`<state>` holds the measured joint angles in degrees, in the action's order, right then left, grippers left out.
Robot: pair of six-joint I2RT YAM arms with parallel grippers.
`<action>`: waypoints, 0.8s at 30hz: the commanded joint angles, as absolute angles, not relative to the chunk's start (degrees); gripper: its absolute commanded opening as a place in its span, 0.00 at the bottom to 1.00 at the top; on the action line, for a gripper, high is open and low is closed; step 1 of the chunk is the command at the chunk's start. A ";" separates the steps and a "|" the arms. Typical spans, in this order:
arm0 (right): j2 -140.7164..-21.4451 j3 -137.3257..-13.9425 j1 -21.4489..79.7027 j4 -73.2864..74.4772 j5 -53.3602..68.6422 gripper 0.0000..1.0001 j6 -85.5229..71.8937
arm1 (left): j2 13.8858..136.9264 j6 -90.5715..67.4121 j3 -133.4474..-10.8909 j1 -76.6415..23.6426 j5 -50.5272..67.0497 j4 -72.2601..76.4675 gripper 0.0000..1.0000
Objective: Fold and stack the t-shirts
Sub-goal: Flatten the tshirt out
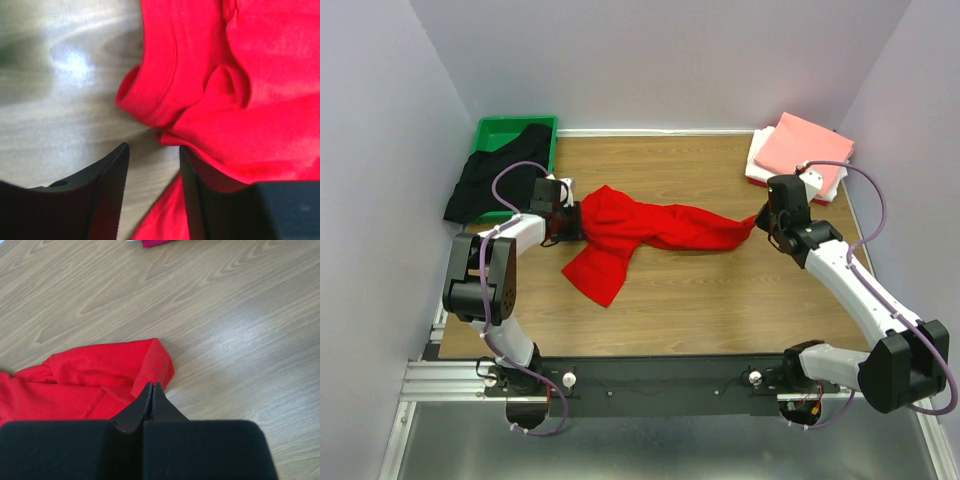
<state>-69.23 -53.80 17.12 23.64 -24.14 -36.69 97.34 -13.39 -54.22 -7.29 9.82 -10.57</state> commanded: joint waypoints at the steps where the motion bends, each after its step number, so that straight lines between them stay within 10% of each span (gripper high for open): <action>1: -67.68 -52.38 16.70 23.91 -24.61 0.01 -38.14 | 99.05 -12.66 -55.37 -7.03 9.14 -9.06 0.49; 24: -69.96 -53.00 16.70 24.26 -23.99 0.01 -37.97 | 99.57 -14.15 -54.23 -7.03 18.10 -3.69 0.44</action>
<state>-69.38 -53.06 17.12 23.66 -24.12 -37.50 97.67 -13.58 -53.12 -7.22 15.18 -5.76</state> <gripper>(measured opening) 0.006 0.462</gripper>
